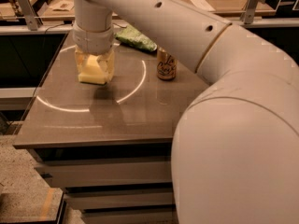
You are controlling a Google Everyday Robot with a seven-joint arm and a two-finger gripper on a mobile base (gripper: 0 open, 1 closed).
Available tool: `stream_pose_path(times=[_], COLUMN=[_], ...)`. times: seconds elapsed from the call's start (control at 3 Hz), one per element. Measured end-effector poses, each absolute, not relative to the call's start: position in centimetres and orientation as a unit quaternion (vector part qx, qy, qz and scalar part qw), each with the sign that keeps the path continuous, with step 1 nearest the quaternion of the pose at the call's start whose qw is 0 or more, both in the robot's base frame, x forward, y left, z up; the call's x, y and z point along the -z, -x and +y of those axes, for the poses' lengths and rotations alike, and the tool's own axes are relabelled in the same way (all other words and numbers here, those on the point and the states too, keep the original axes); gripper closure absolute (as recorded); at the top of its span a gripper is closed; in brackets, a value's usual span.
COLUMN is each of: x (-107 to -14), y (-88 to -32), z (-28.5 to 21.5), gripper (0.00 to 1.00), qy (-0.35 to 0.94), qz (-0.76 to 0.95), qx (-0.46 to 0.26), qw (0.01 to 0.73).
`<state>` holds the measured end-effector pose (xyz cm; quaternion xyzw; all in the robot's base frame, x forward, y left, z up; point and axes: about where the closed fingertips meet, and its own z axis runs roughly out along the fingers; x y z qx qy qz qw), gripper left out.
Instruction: Move sponge near green jalapeno chip bag
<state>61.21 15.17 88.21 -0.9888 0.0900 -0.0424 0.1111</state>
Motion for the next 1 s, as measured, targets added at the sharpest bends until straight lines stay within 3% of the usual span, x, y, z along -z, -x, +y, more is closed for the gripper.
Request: stream_pose_path(times=[1.0], x=[-97.8], y=[-67.0], z=[14.4], gripper=[1.0], qy=[0.967], qz=[0.141], qx=[0.136], qw=[0.165])
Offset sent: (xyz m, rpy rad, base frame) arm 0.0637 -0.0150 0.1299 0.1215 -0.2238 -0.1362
